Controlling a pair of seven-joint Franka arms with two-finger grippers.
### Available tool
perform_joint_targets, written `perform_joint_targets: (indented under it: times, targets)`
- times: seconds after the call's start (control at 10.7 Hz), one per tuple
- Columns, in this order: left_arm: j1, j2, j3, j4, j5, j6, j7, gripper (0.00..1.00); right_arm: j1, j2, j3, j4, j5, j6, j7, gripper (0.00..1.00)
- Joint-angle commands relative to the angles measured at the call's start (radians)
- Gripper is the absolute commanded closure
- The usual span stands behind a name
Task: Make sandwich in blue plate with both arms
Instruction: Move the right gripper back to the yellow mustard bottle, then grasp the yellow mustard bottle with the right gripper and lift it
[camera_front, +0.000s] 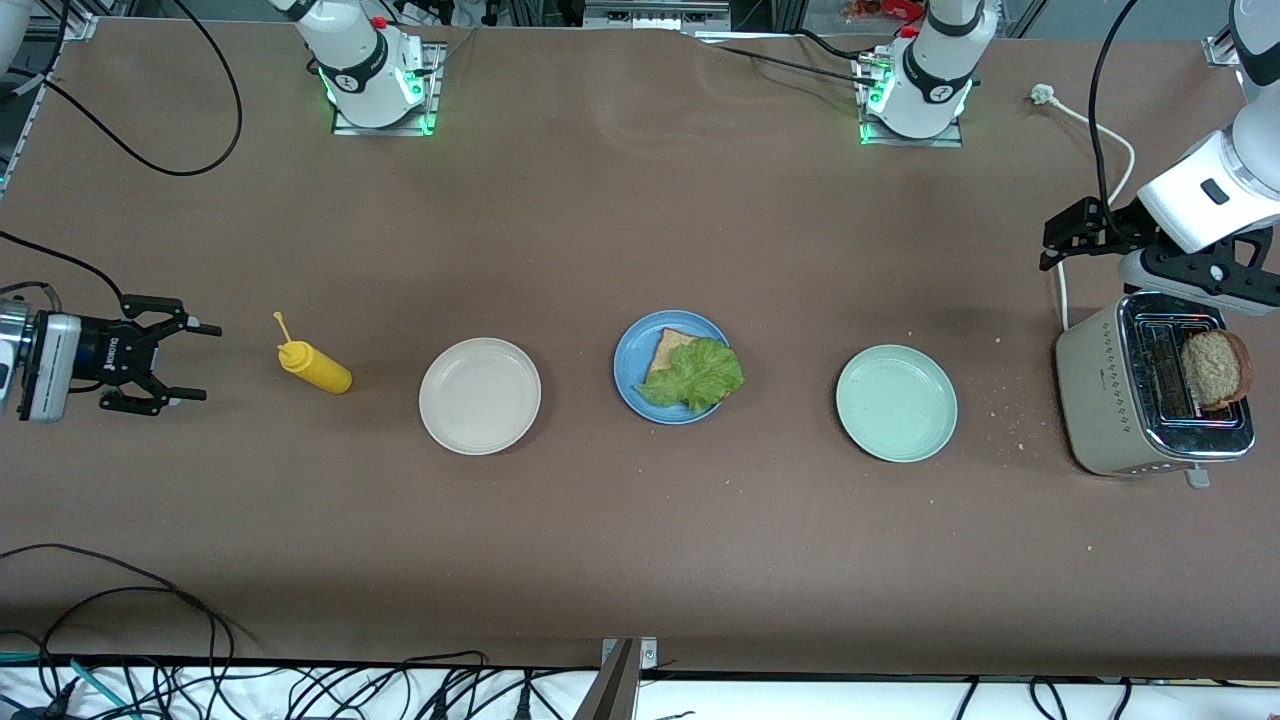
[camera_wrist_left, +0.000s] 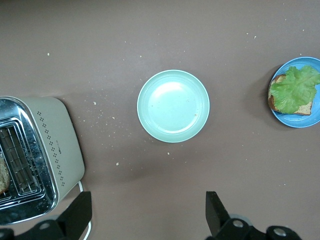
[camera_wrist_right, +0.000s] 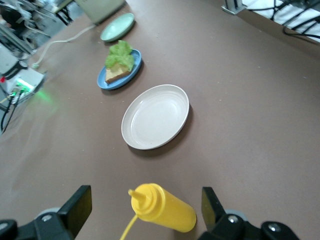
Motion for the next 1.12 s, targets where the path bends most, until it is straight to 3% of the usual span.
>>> perform_joint_targets:
  times: [0.0, 0.19, 0.37, 1.03]
  targets:
    - [-0.001, 0.005, 0.004, 0.022, -0.023, -0.020, -0.004, 0.00, -0.001, 0.109, -0.086, 0.004, 0.138, -0.117, -0.259, 0.02]
    - [-0.001, 0.005, 0.004, 0.022, -0.023, -0.020, -0.004, 0.00, -0.027, 0.172, -0.105, 0.006, 0.198, -0.174, -0.412, 0.04]
    - [-0.001, 0.005, 0.004, 0.022, -0.023, -0.020, -0.004, 0.00, -0.049, 0.243, -0.105, 0.008, 0.272, -0.195, -0.544, 0.00]
    - [-0.001, 0.005, 0.004, 0.022, -0.023, -0.019, -0.004, 0.00, -0.073, 0.427, -0.099, 0.034, 0.425, -0.237, -0.764, 0.00]
